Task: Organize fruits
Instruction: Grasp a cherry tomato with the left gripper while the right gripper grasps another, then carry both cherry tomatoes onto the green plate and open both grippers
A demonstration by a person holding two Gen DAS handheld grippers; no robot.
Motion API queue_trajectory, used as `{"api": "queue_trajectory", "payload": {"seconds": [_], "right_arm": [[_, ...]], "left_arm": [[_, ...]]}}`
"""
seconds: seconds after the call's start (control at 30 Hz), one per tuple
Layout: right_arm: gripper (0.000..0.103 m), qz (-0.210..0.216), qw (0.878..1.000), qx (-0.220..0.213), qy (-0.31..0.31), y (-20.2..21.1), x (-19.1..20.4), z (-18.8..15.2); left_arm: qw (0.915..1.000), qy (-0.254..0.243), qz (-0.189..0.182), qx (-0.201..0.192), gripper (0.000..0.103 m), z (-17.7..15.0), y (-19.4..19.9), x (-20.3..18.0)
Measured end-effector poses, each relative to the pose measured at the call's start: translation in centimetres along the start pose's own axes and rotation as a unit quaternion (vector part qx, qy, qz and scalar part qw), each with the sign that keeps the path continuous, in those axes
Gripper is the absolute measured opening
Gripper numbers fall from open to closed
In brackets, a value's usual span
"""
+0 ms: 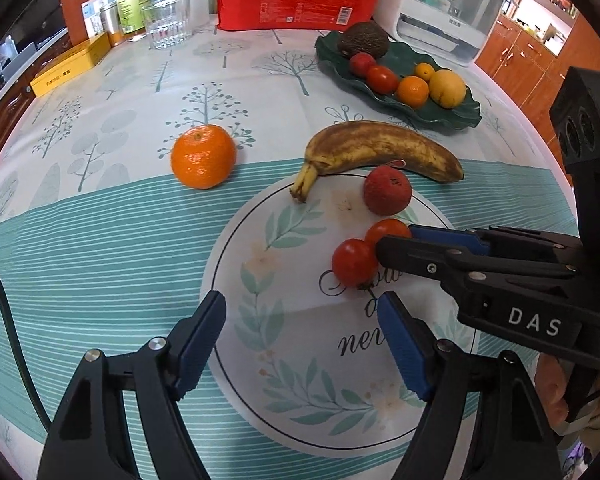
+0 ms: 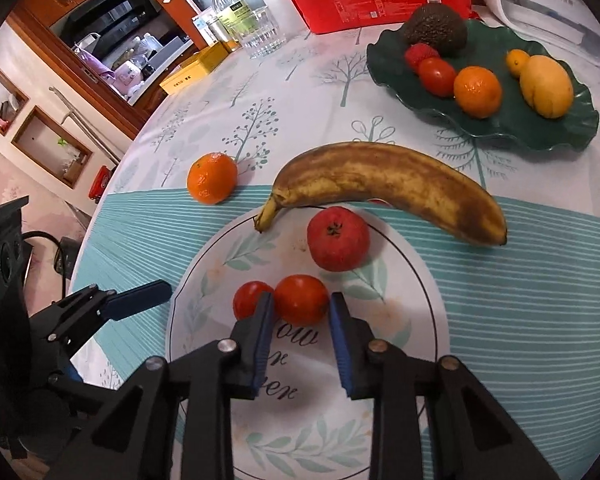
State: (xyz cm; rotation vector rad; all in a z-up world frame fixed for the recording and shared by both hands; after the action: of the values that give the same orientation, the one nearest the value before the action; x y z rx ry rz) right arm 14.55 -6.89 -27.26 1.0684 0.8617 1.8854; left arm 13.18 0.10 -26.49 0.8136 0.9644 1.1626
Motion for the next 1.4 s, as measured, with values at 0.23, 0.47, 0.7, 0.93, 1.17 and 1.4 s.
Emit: {"api": "queue_trajectory", "payload": {"seconds": [0.23, 0.47, 0.7, 0.93, 1.17, 1.4], "right_arm": [[0.027, -0.014, 1.000, -0.007, 0.003, 1.1, -0.7, -0.6], [0.027, -0.035, 0.999, -0.017, -0.015, 2.7, -2.9, -1.3], [0.027, -0.041, 0.998, -0.027, -0.030, 3.6, -4.0, -1.9], [0.027, -0.047, 0.998, -0.035, -0.028, 4.3, -3.8, -2.1], [0.027, -0.049, 0.997, -0.049, -0.029, 5.5, -3.8, -2.0], [0.027, -0.056, 0.995, -0.078, -0.024, 8.4, -4.0, -0.4]], "left_arm": [[0.9999, -0.007, -0.006, 0.005, 0.077, 0.5, -0.6, -0.9], [0.9996, -0.008, -0.023, 0.016, 0.059, 0.8, -1.8, -2.1], [0.9992, -0.005, -0.035, 0.019, 0.025, 1.2, -2.4, -3.1], [0.9991, -0.006, -0.038, 0.019, 0.024, 0.9, -2.3, -3.8], [0.9989, -0.022, -0.042, 0.006, 0.024, 1.2, -0.4, -4.9], [0.9975, -0.030, -0.062, -0.015, 0.024, 4.3, 2.6, -6.5]]}}
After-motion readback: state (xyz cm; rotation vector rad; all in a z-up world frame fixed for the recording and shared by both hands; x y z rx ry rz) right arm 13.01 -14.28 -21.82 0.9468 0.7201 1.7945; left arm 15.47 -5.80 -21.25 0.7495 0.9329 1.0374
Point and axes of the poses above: each gripper's, at about its wrist camera, not at the fingertips, and y roughly against the way its jaws point, x to its left, z to its top, the point moved 10 cm from there along -y, roughly the way its jaws point, and after that the axes turned 7 degrees about y, right-handed, at the moved point
